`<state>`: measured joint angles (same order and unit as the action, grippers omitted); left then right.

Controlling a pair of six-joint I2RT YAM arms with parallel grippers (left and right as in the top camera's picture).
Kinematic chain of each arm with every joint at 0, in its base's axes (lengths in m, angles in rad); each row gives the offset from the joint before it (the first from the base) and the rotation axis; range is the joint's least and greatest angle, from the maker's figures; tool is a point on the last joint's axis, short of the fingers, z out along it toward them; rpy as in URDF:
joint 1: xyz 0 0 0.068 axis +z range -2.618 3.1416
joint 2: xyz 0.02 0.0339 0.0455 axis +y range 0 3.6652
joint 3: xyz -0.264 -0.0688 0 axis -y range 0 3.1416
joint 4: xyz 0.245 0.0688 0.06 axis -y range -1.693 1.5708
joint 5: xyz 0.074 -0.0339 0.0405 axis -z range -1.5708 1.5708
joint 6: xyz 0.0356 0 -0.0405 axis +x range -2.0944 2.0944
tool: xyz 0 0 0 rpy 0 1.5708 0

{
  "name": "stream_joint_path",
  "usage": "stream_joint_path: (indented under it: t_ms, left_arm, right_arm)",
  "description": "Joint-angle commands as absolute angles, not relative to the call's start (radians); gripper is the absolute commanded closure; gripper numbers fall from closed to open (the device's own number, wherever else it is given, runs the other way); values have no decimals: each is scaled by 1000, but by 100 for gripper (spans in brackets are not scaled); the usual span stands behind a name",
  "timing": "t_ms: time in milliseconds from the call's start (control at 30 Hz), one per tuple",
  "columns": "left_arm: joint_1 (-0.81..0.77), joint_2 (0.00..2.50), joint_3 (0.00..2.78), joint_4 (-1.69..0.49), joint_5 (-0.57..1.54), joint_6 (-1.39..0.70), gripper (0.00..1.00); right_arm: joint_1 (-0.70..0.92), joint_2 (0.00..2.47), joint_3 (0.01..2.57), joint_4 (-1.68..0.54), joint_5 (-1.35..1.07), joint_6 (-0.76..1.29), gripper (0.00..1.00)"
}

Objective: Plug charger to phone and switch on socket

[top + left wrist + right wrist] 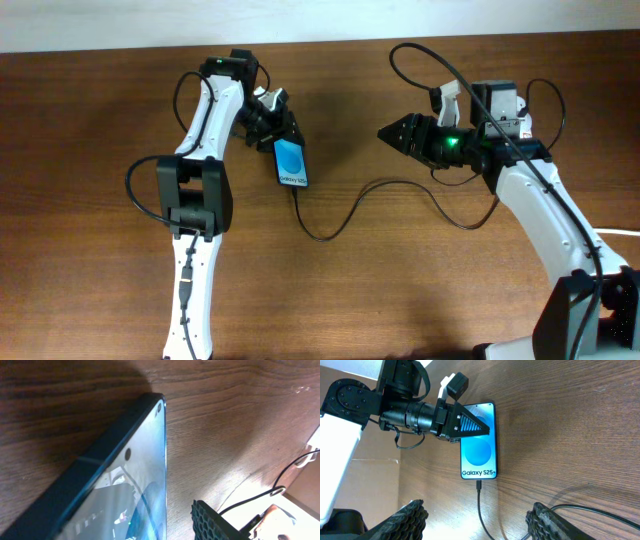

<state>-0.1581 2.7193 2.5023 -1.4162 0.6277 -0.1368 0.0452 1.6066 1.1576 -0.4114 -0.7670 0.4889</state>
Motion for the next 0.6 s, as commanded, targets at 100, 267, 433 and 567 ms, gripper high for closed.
stream_joint_path:
  t_ms: [100,267,433,567]
  left_arm:
    - [-159,2717,2509,-1434,483,-168,50]
    - [-159,2717,2531,-1453,396,-173,49]
    - [-159,2717,2603,-1467,342,-191,48]
    - [-159,2717,2671,-1492,287,-190,48]
  right_arm:
    - [45,1605,1174,-404,-758,467,28]
    - [45,1605,1174,-404,-758,459,27]
    - [45,1605,1174,-404,-758,451,27]
    - [45,1605,1174,-405,-758,448,27]
